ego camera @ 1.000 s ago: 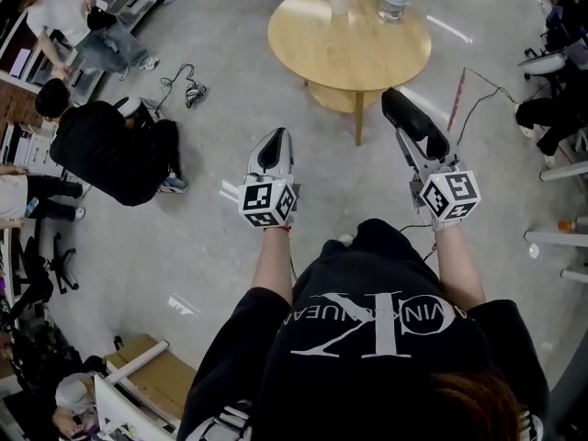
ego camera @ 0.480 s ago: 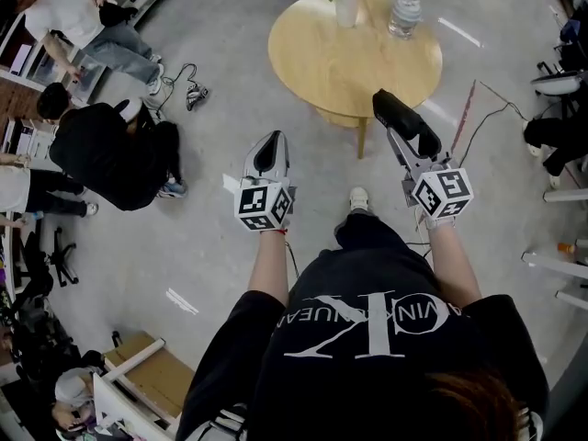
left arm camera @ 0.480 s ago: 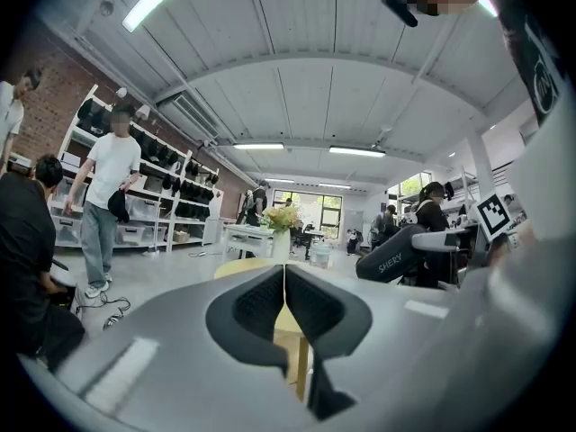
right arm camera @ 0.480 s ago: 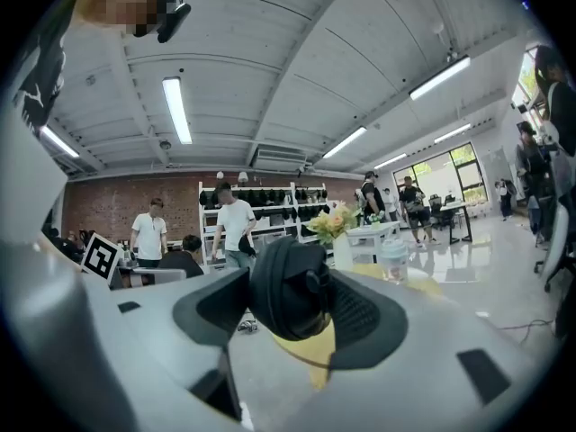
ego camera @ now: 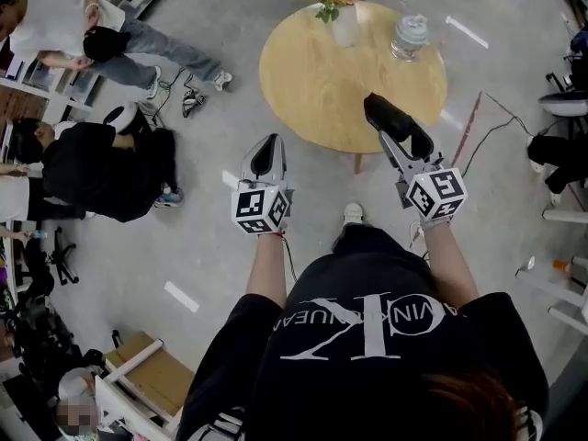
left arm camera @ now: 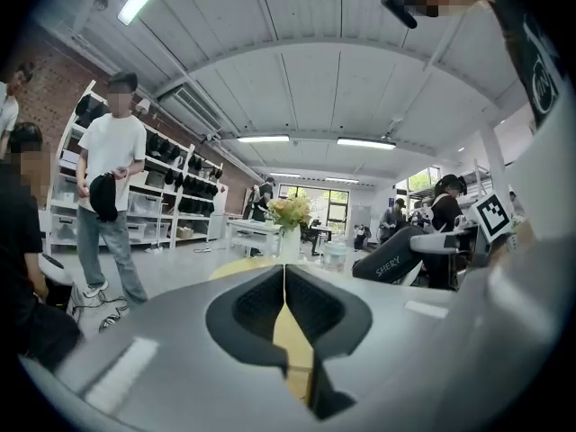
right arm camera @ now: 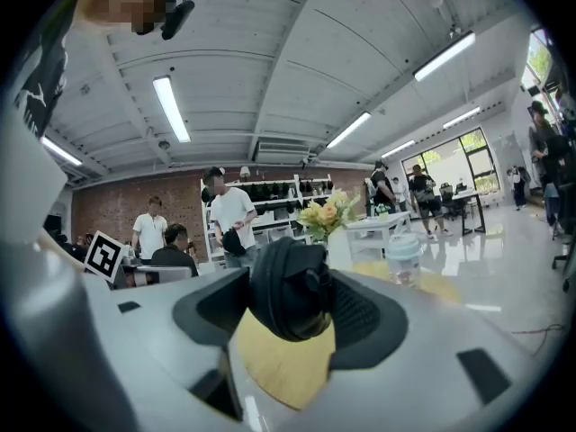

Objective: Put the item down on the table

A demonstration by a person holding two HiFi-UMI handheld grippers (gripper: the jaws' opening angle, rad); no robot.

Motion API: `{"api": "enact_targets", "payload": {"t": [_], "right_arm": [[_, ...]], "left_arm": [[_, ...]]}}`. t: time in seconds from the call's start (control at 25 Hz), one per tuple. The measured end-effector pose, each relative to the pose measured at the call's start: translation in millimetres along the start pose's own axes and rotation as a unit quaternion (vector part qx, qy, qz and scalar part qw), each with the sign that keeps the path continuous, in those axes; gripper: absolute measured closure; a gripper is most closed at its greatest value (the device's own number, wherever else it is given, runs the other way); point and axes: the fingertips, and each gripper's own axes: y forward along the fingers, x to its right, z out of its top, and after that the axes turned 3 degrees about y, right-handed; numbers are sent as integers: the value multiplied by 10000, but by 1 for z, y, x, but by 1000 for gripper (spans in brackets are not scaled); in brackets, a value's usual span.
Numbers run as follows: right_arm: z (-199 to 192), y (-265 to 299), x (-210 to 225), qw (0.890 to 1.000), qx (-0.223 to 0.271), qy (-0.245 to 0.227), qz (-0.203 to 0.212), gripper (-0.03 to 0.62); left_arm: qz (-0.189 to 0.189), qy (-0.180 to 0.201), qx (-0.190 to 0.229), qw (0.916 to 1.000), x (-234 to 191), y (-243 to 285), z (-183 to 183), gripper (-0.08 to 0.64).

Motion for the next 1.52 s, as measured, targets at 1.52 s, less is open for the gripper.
{"api": "enact_targets", "payload": {"t": [1.52], "right_arm": [[-40, 175, 56, 9933, -846, 533, 576, 314]], "left_arm": [[-172, -93, -629, 9978, -45, 144, -25, 543]]}}
